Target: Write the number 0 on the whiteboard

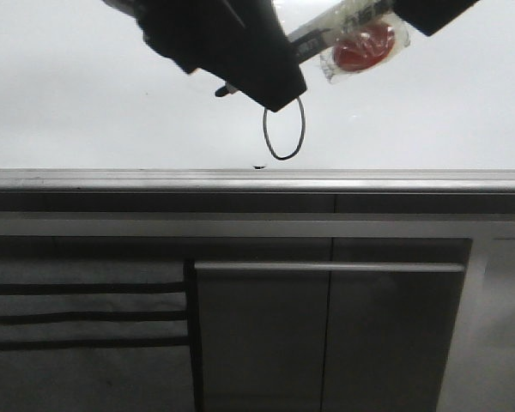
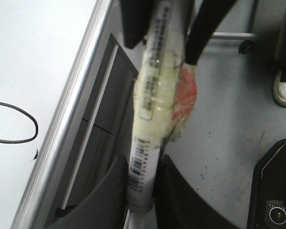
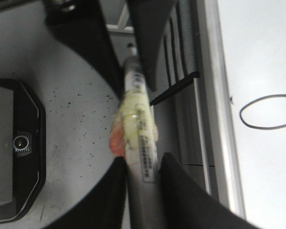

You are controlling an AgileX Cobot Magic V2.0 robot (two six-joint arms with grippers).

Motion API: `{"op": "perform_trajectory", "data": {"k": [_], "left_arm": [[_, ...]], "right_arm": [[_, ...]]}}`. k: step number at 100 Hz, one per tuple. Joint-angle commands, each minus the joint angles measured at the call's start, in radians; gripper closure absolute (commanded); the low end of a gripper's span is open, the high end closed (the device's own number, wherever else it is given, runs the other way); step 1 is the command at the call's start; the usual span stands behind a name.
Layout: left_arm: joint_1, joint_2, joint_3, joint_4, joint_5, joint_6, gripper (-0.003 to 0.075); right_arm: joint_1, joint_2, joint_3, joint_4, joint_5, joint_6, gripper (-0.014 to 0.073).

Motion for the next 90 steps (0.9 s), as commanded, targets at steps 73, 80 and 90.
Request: {"op": "perform_trajectory", "data": {"k": [73, 80, 90], "left_arm": [[0.542, -0.017, 0.133, -0.094, -0.558, -0.378, 0.0741], [0.574, 0.0, 0.133, -0.101, -0.579, -0.378, 0.0741], [0.601, 0.024, 0.133, -0.103, -0.595, -0.378, 0.0741]], "right_arm": [[-0.406, -0.269, 0.024, 0.047, -0.092, 0.262, 0.0319], [-0.406, -0.269, 0.042, 0.052, -0.092, 0.262, 0.0319], [-0.406, -0.267, 0.061, 0.054, -0.095, 0.262, 0.0319]]}}
